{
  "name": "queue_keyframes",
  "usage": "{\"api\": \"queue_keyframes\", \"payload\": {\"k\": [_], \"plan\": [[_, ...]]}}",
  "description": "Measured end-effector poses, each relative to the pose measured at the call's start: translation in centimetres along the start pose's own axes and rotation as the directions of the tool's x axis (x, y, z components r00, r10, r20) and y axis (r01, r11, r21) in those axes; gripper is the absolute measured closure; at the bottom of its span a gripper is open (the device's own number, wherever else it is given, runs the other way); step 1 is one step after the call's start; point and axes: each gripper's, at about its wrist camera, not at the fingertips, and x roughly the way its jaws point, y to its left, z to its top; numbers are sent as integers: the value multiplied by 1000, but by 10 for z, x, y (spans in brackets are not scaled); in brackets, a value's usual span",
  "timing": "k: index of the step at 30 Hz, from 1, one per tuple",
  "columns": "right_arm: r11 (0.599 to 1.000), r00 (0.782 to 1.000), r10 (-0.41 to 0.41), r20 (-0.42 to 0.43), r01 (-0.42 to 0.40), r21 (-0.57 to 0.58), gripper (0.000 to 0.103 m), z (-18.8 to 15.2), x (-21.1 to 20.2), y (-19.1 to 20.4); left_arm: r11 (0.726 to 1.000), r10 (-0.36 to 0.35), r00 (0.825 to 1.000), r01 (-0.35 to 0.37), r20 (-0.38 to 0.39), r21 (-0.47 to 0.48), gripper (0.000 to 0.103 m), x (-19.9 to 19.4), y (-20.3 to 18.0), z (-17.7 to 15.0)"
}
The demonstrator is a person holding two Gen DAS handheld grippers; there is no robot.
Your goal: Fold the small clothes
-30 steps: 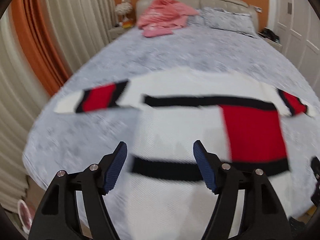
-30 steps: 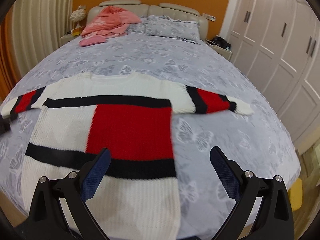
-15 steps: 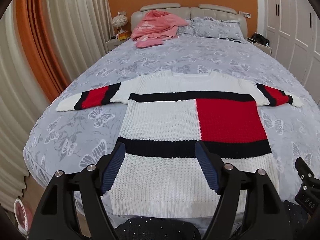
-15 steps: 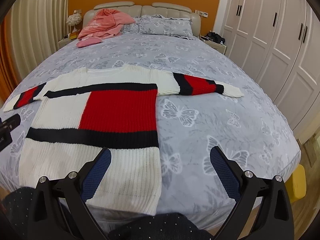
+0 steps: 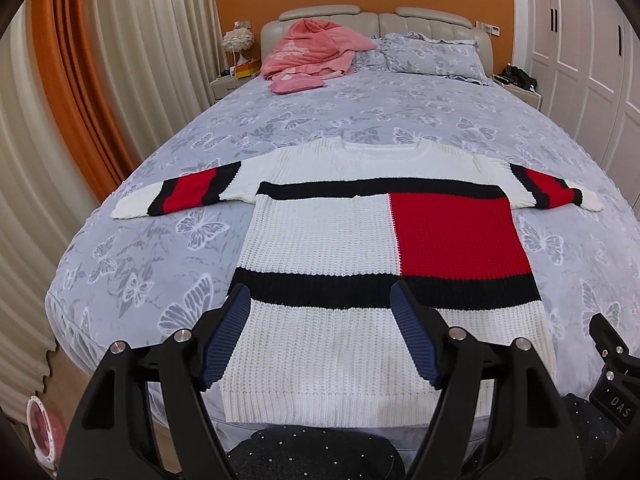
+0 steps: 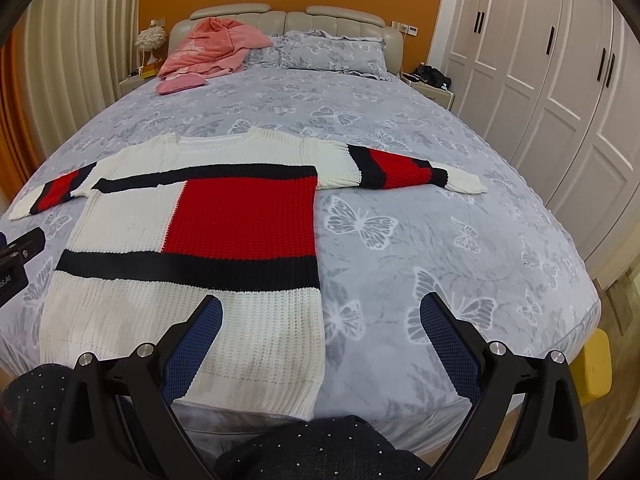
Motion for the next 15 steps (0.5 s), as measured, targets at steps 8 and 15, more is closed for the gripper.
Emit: {"api": "queue_keyframes", "payload": {"k": [8,15], "plan": [[1000,1000,10,7,-10,-2,5,2,-5,3,1000,5,1000,-5,2,3,30,-3,-3,-2],[1000,1000,12,7,-12,0,5,4,-6,3,1000,9,1000,-9,1,5,28,-6,-5,-2]]}}
